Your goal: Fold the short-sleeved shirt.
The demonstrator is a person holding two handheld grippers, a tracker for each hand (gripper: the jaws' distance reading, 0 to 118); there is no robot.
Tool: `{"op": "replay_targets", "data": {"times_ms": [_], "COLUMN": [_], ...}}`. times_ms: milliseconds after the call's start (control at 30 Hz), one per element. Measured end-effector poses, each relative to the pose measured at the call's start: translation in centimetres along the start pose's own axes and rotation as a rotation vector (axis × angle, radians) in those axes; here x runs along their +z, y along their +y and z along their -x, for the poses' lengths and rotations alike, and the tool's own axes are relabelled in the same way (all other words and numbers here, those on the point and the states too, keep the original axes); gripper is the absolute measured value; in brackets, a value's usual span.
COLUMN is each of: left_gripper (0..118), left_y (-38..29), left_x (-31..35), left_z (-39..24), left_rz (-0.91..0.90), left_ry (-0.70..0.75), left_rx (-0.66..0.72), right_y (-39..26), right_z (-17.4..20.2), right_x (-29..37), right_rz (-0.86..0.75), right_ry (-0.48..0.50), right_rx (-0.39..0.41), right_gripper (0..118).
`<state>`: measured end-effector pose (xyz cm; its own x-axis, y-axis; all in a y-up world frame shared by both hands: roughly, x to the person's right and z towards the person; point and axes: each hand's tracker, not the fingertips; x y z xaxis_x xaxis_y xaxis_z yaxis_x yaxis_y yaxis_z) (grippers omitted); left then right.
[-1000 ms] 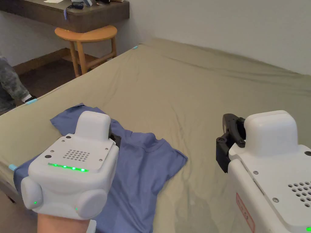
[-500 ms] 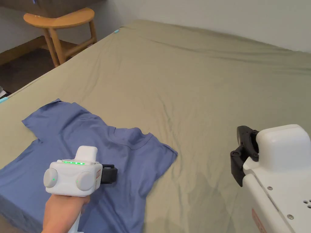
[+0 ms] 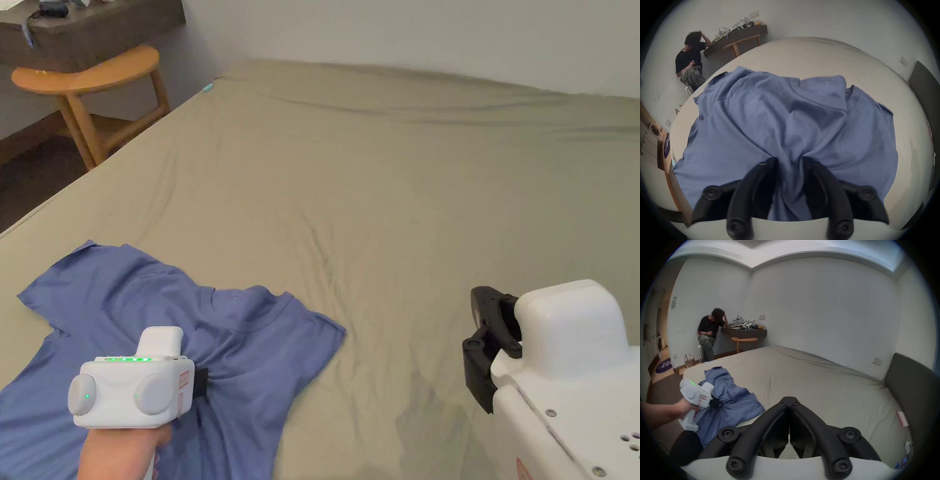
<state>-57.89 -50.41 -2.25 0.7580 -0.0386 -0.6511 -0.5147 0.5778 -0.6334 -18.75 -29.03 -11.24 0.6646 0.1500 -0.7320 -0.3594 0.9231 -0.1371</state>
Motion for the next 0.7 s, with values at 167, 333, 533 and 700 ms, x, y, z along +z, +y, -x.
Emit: {"op": "replay_targets", "data": {"times_ms": [167, 333, 533, 700], "left_gripper": [15, 1, 0, 0], "left_y": [0.0, -0.1, 0.2, -0.3], "left_x": [-0.2, -1.4, -0.3, 5.7], "left_z": [1.1, -1.1, 0.5, 2.4], "left_rz": [-0.031, -0.12, -0.124, -0.32], "left_ry": [-0.045, 0.097, -0.008, -0.068], "left_rx": [-0.032, -0.114, -0.006, 0.072], "right_y": [0.2, 0.3, 0.7, 1.7], "right_z": [-0.9, -1.3, -2.2, -2.9], "right_x": [0.9, 1.7, 4.2, 5.9], "right_rz": [0.006, 0.023, 0.037, 0.004], "right_ry": [-0.027, -0.022, -0.031, -0.079], "right_rx": [-0.032, -0.024, -0.038, -0.057], "right_gripper": [1, 1, 1, 1]}}
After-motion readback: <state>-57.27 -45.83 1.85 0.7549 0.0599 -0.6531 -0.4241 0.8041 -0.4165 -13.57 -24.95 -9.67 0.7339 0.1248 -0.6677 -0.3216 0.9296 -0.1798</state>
